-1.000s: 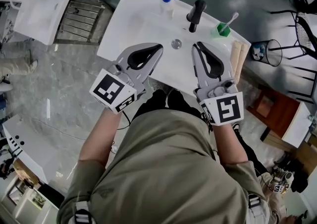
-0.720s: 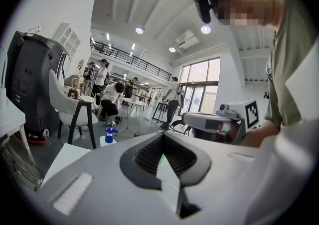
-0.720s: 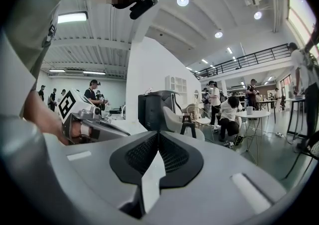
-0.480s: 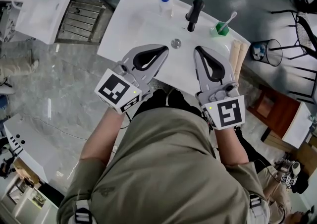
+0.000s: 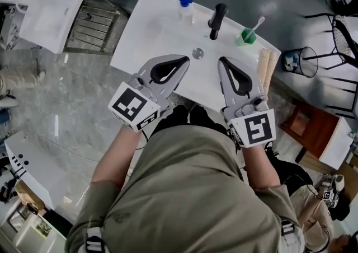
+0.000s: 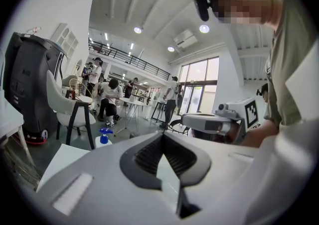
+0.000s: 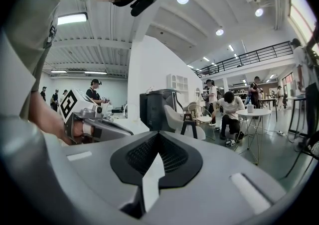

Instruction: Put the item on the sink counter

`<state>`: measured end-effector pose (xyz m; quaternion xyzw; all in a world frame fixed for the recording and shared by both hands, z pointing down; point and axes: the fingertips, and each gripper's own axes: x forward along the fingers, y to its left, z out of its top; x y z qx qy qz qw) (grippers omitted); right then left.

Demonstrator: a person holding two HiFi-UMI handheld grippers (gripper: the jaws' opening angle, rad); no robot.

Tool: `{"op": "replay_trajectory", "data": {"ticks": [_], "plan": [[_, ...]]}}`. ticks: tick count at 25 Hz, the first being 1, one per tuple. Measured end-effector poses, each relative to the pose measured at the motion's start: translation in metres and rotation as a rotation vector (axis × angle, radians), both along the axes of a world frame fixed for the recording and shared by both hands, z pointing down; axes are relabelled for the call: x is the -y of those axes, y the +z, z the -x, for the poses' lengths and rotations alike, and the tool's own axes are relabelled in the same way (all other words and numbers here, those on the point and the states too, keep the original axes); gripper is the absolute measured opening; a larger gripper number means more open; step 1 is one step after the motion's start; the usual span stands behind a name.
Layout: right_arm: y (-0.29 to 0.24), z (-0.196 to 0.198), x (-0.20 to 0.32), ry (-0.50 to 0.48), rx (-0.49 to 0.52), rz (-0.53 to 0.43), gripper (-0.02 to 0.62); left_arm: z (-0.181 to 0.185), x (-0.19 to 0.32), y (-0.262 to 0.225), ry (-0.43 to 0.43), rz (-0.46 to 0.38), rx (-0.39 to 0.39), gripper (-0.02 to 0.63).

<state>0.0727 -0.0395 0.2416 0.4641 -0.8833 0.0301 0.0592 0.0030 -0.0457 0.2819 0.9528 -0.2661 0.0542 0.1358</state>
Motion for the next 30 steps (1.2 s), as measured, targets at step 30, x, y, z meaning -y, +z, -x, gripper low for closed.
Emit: {"op": "replay_trajectory", "data": {"ticks": [30], "plan": [[0.0037, -0.0017, -0.0006, -0.003, 0.003, 0.011, 0.012, -0.0069, 0.0013, -0.0051, 0.001, -0.012, -0.004, 0.006]]}}
